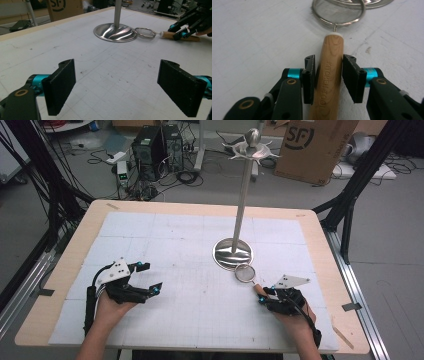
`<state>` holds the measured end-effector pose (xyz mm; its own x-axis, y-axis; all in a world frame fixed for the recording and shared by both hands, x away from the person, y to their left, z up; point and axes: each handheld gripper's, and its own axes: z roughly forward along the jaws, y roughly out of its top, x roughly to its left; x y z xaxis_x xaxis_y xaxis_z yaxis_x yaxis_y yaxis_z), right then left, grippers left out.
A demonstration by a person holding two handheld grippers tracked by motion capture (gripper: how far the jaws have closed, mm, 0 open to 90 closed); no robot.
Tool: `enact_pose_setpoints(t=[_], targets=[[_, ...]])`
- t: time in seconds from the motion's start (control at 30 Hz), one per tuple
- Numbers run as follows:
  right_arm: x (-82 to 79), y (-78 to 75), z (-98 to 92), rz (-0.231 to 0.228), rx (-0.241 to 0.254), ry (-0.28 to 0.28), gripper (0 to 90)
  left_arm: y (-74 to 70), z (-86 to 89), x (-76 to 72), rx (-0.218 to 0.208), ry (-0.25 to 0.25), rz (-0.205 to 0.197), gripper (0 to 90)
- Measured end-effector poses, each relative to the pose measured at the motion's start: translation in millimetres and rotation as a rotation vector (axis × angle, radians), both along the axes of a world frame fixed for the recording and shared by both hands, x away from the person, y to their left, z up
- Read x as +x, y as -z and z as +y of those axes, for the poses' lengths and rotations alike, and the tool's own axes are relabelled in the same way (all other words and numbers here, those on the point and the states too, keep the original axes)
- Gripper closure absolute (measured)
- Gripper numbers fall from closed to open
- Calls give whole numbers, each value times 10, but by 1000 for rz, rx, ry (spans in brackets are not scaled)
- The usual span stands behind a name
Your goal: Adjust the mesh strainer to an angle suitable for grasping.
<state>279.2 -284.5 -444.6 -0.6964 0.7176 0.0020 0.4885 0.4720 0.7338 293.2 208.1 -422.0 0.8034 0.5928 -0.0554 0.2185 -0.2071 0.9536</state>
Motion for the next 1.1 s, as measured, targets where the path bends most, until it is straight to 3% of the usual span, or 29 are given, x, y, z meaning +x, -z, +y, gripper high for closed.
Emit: enact_pose_setpoints(t=[0.13, 0.3, 0.57, 1.1], targets=[[-1, -6, 26, 13, 0, -38, 687, -1, -3, -3, -3, 1, 0, 158], [-8, -17, 25, -12, -20, -16, 623, -2, -1, -4, -4, -1, -1, 158], [-19, -8, 65, -33, -55, -18, 654, -4, -4, -7, -7, 0, -2, 159], [-28, -20, 77, -14, -33, -58, 693, -4, -7, -6, -9, 8, -1, 160]])
